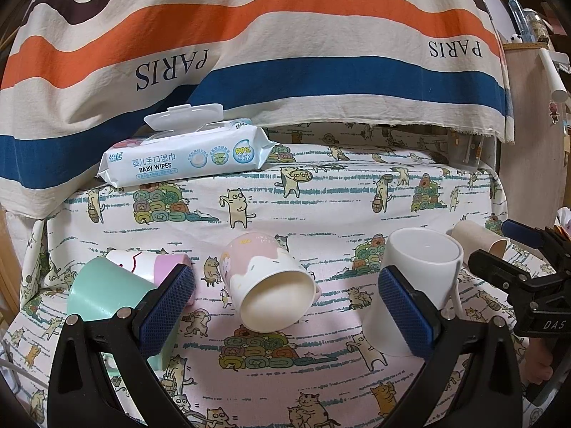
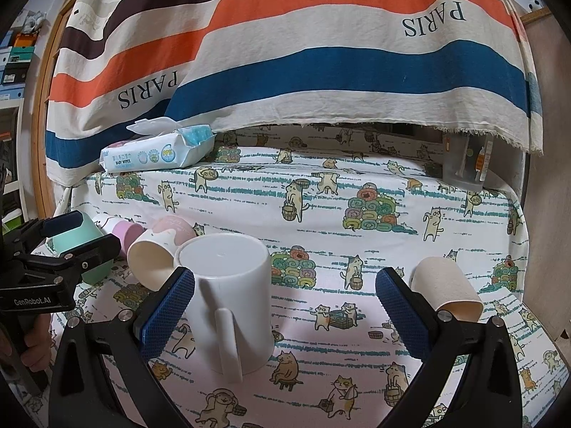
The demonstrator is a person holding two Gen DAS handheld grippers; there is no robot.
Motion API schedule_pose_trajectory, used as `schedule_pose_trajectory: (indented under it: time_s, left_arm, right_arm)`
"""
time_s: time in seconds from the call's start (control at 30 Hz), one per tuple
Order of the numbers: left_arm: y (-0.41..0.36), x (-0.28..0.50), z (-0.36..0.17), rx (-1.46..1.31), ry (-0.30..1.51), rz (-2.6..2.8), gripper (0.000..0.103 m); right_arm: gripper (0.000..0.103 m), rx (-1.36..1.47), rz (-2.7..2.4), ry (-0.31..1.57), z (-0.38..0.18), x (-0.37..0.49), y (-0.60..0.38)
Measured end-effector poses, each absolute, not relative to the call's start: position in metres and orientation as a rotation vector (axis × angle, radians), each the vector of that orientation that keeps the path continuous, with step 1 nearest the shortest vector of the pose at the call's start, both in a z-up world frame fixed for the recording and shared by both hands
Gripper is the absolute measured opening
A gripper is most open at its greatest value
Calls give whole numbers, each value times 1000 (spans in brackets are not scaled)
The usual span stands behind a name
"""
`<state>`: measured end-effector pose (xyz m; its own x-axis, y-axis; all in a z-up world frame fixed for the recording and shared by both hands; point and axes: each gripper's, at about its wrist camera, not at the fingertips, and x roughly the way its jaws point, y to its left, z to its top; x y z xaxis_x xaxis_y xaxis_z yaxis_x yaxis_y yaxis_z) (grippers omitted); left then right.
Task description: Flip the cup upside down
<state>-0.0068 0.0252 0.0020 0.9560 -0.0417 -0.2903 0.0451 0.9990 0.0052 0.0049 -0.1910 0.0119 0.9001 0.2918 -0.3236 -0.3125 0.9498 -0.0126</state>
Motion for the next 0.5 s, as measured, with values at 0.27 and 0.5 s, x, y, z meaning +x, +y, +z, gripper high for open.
schedule_pose_trajectory:
  time_s: [0.27,0.5]
  left_arm:
    - [25,-6,2,14,297,-42,102]
    - [26,-6,2,15,298,-41,102]
  right_arm:
    - [102,-67,311,333,10,7,-193]
    - [102,-68,313,333,11,6,-193]
